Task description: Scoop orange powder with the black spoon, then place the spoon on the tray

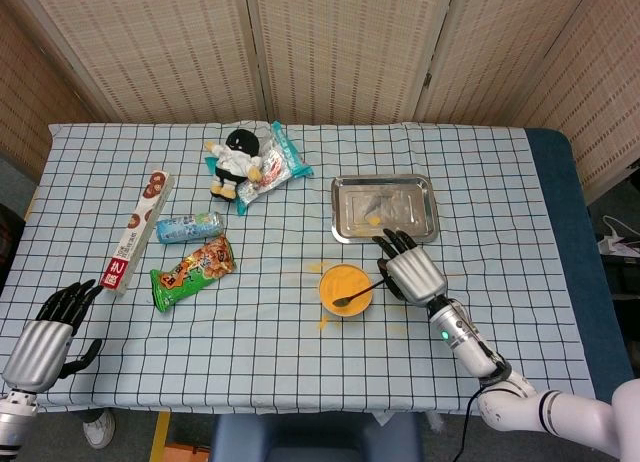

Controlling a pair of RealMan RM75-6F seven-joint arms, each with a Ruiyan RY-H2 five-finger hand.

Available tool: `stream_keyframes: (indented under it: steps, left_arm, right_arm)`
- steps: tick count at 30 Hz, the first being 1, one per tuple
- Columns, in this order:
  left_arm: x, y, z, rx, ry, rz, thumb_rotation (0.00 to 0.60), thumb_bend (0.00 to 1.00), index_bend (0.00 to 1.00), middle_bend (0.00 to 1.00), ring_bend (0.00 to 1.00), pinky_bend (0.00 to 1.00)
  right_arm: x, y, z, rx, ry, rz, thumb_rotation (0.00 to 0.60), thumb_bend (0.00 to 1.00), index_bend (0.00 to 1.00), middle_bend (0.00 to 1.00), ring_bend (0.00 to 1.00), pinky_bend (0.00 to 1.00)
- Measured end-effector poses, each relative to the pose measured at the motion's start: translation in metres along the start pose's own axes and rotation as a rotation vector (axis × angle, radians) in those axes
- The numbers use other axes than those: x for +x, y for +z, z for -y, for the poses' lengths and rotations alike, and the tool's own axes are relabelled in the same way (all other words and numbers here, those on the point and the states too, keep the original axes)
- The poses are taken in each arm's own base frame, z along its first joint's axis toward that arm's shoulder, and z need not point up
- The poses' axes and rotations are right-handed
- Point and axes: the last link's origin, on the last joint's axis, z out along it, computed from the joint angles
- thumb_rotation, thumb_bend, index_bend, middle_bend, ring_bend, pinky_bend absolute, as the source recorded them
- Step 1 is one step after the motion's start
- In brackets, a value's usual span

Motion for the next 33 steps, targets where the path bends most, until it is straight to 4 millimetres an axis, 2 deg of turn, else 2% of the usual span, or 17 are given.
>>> stream_keyframes:
  steps: [6, 18, 22, 33]
  left_arm:
    - [0.000, 0.000, 0.001, 0.002, 0.000, 0.001, 0.600, 0.40, 0.00, 0.00, 0.00, 0.10]
    - [0.001, 0.001, 0.004, 0.009, -0.009, 0.002, 0.600, 0.40, 0.00, 0.00, 0.00, 0.10]
    - [0.002, 0.001, 0.004, 0.011, -0.009, 0.000, 0.600, 0.40, 0.00, 0.00, 0.00, 0.10]
    - [0.001, 0.000, 0.002, 0.002, -0.004, -0.001, 0.600, 0.40, 0.00, 0.00, 0.00, 0.10]
  right_arm:
    - [-0.008, 0.008, 0.000, -0.014, -0.033, 0.036, 0.600, 0.56, 0.90, 0.12, 0.00, 0.12]
    - [-0.005, 0.035, 0.000, -0.086, -0.037, -0.004, 0.600, 0.56, 0.90, 0.12, 0.00, 0.12]
    - [-0.005, 0.035, 0.000, -0.078, -0.005, -0.010, 0.600, 0.56, 0.90, 0.12, 0.00, 0.12]
    - [0.000, 0.020, -0.003, -0.031, 0.144, -0.030, 0.600, 0.56, 0.90, 0.12, 0.00, 0.12]
